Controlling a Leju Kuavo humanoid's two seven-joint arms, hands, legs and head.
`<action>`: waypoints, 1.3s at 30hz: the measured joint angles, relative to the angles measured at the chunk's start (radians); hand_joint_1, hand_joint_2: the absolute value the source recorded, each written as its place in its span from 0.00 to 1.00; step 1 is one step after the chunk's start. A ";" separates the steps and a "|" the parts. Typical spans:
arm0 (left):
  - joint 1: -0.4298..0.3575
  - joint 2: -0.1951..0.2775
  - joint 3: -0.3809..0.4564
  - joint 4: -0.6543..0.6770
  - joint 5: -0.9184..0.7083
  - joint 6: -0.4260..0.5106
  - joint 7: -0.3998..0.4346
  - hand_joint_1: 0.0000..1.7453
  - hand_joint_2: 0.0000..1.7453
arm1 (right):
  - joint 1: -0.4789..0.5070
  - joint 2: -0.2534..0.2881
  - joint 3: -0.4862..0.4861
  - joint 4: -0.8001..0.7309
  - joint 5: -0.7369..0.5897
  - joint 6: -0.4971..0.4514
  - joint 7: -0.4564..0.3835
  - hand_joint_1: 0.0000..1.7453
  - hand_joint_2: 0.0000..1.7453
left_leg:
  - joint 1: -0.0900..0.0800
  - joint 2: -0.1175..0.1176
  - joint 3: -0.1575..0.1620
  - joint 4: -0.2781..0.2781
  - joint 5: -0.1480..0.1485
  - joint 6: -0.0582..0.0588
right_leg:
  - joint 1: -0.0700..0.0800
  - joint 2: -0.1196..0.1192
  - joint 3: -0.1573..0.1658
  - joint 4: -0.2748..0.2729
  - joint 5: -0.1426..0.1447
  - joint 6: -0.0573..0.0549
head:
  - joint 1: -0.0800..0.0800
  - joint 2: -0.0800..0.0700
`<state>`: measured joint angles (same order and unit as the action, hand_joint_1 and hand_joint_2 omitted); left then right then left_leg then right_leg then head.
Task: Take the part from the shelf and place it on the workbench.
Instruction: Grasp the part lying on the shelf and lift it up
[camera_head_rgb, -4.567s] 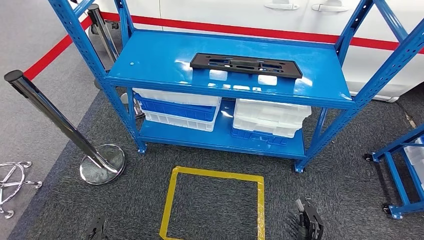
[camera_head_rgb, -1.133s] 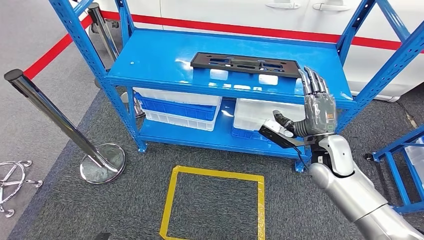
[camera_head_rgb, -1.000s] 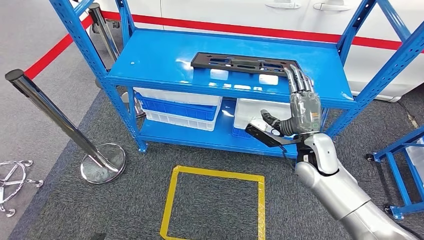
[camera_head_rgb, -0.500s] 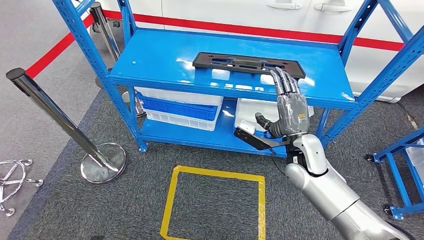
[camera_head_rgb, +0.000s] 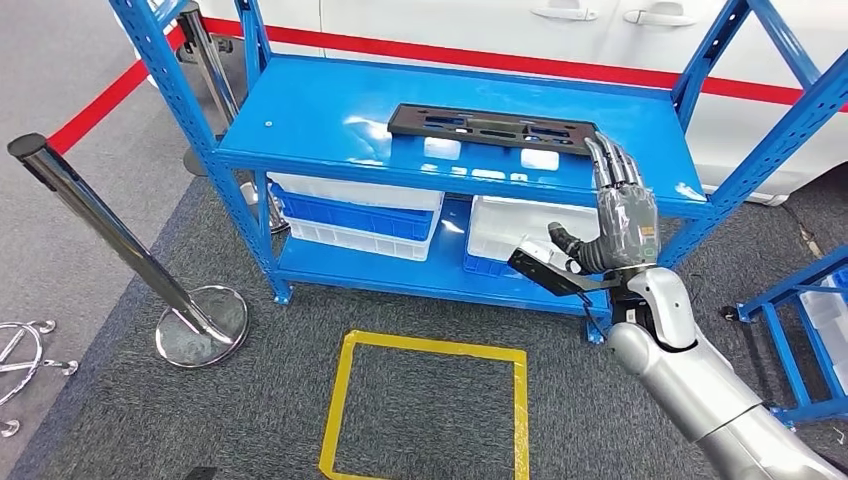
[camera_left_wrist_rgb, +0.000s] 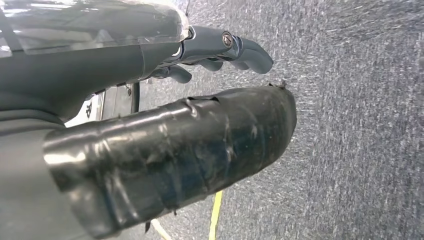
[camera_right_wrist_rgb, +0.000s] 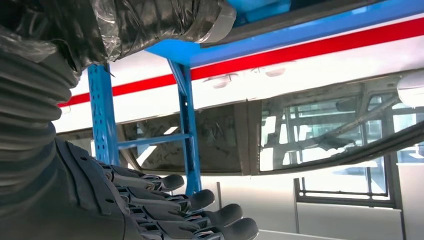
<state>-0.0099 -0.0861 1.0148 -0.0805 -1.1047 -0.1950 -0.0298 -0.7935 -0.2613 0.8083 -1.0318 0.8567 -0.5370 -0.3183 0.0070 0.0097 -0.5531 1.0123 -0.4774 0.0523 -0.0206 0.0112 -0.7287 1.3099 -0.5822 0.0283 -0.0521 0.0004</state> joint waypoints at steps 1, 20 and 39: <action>-0.001 0.000 -0.001 0.000 -0.002 0.000 -0.002 0.00 0.00 | 0.001 -0.003 0.000 0.000 0.000 0.000 0.000 0.00 1.00 | 0.000 0.001 0.001 0.001 -0.002 0.000 | 0.000 -0.001 -0.002 -0.006 0.019 -0.002 | 0.000 0.000; -0.007 0.002 -0.016 0.000 -0.024 -0.008 -0.021 0.00 0.00 | -0.029 0.008 -0.005 0.038 0.007 0.055 -0.009 0.00 1.00 | 0.017 -0.005 -0.087 0.081 0.031 -0.070 | -0.003 -0.001 0.169 -0.282 0.094 -0.032 | -0.004 0.000; -0.002 0.003 -0.028 0.000 -0.045 -0.003 -0.023 0.00 0.00 | -0.028 0.032 0.019 0.056 0.000 0.073 -0.006 0.00 1.00 | 0.003 -0.015 0.001 0.007 -0.020 -0.025 | 0.052 -0.010 0.085 -0.259 0.175 -0.096 | -0.012 0.000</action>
<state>-0.0123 -0.0830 0.9870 -0.0810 -1.1499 -0.1979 -0.0525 -0.8212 -0.2293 0.8276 -0.9759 0.8566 -0.4639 -0.3247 0.0096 -0.0050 -0.5522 1.0191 -0.4978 0.0275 0.0310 0.0010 -0.6432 1.0508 -0.4072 -0.0676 -0.0644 0.0005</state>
